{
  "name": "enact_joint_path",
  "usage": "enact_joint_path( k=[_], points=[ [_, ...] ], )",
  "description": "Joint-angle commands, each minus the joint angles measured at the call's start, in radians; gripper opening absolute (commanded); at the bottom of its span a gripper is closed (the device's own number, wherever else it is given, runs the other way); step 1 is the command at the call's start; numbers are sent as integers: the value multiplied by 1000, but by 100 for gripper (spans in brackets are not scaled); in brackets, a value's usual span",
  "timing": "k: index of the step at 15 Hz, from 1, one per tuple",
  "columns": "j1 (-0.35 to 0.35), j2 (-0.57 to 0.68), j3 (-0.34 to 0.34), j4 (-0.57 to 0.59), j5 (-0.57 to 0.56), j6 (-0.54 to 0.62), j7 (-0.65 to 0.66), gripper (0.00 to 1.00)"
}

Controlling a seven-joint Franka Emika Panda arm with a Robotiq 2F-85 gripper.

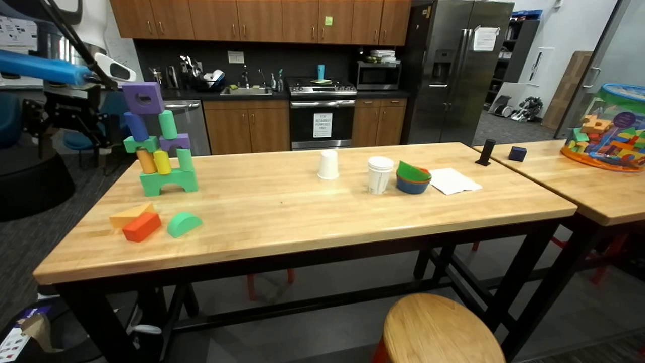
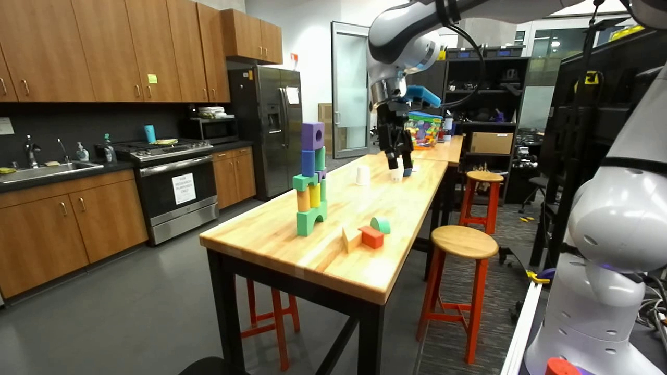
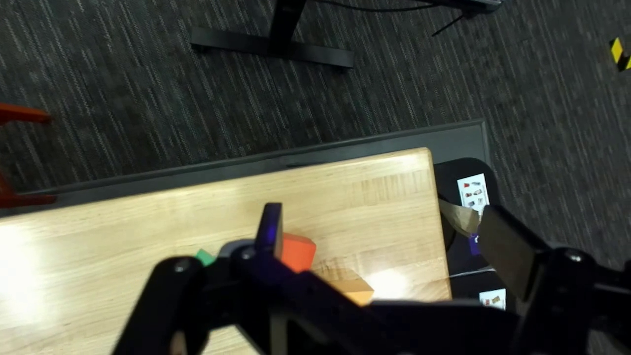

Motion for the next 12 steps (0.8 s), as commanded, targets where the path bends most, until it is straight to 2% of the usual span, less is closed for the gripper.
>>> enact_joint_path(
  k=[1,8,12],
  points=[
    [5,1,1,2,0,-1,0,100],
    [8,1,4,2,0,0,0,100],
    [7,-26,7,-30,4,102,21,100]
  ],
)
